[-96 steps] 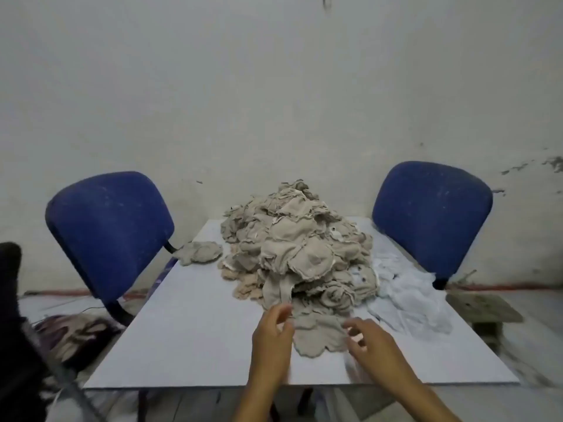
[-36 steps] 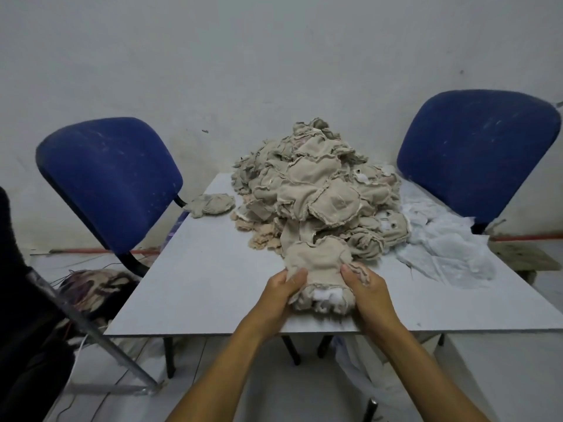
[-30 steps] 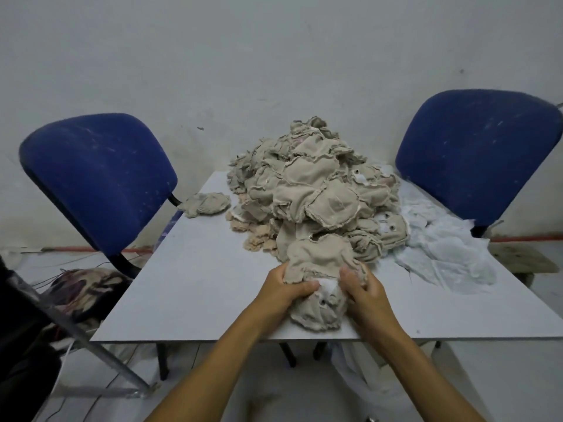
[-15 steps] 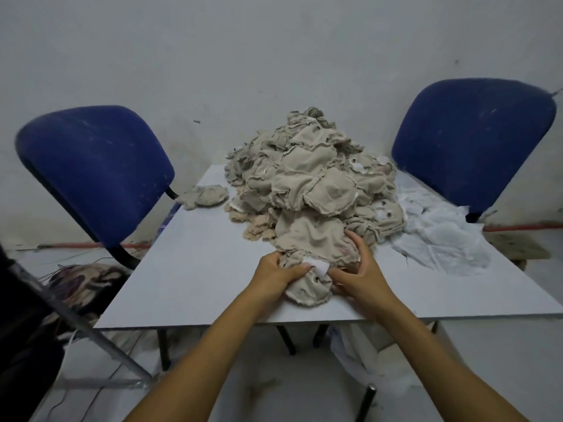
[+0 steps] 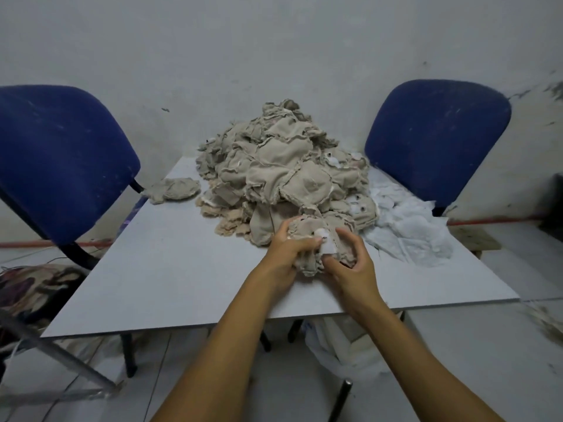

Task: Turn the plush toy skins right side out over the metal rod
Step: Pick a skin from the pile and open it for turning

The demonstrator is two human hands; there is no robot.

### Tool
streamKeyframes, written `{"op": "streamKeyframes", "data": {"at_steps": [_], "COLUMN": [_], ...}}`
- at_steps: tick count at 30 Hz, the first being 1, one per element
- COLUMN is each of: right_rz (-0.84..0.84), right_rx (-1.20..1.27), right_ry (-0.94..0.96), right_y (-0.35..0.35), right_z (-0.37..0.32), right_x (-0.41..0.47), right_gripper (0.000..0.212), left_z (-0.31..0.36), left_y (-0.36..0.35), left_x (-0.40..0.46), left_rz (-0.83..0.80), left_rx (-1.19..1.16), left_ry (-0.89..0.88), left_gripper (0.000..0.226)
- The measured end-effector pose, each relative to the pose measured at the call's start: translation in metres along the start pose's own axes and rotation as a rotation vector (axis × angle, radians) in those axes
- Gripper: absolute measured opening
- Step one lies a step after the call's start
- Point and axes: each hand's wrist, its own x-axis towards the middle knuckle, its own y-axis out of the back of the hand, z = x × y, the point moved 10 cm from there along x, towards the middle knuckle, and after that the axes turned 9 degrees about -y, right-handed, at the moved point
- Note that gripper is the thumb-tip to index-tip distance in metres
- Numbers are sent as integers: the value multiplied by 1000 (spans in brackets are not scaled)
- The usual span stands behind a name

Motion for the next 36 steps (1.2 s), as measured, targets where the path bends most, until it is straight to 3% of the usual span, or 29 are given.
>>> {"op": "streamKeyframes", "data": {"at_steps": [5, 8, 11, 13, 15, 17, 21, 24, 26, 28, 31, 33, 36], "right_rz": [-29, -73, -107, -113, -122, -172, -258, -195, 10, 155, 130, 135, 77], "right_rx": [-203, -425, -458, -372, -320, -313, -356, -174, -261, -508, -805, -931, -971], "right_ry": [49, 99, 74, -6, -109, -181, -276, -465, -266, 186, 676, 780, 670], "right_y": [-9, -21, -29, -28, -26, -25, -29, -35, -15, -3, -21, -32, -42], "right_z": [-4, -9, -10, -6, 1, 8, 6, 18, -6, -59, -102, -104, -92], "right_x": [-2, -10, -13, -12, -9, -8, -16, -20, -12, -21, -52, -63, -64], "right_gripper": [22, 21, 20, 20, 23, 31, 31, 26, 23, 15, 23, 31, 37], "left_z": [30, 44, 36, 27, 27, 30, 53, 66, 72, 76, 69, 61, 58], "left_y": [28, 44, 44, 35, 31, 31, 32, 38, 39, 36, 39, 37, 28], "left_x": [-8, -23, -43, -56, -62, -65, -57, -49, -43, -37, -32, -37, -48], "left_rz": [45, 87, 38, -52, -130, -166, -119, 60, 139, 155, 205, 200, 185], "left_rx": [385, 493, 332, 125, 77, 208, 861, 788, 722, 724, 632, 534, 456], "left_ry": [-151, -192, -55, 94, 158, 137, -127, -201, -246, -285, -245, -201, -185], "left_gripper": [38, 28, 19, 31, 53, 60, 36, 31, 15, 13, 13, 12, 20]}}
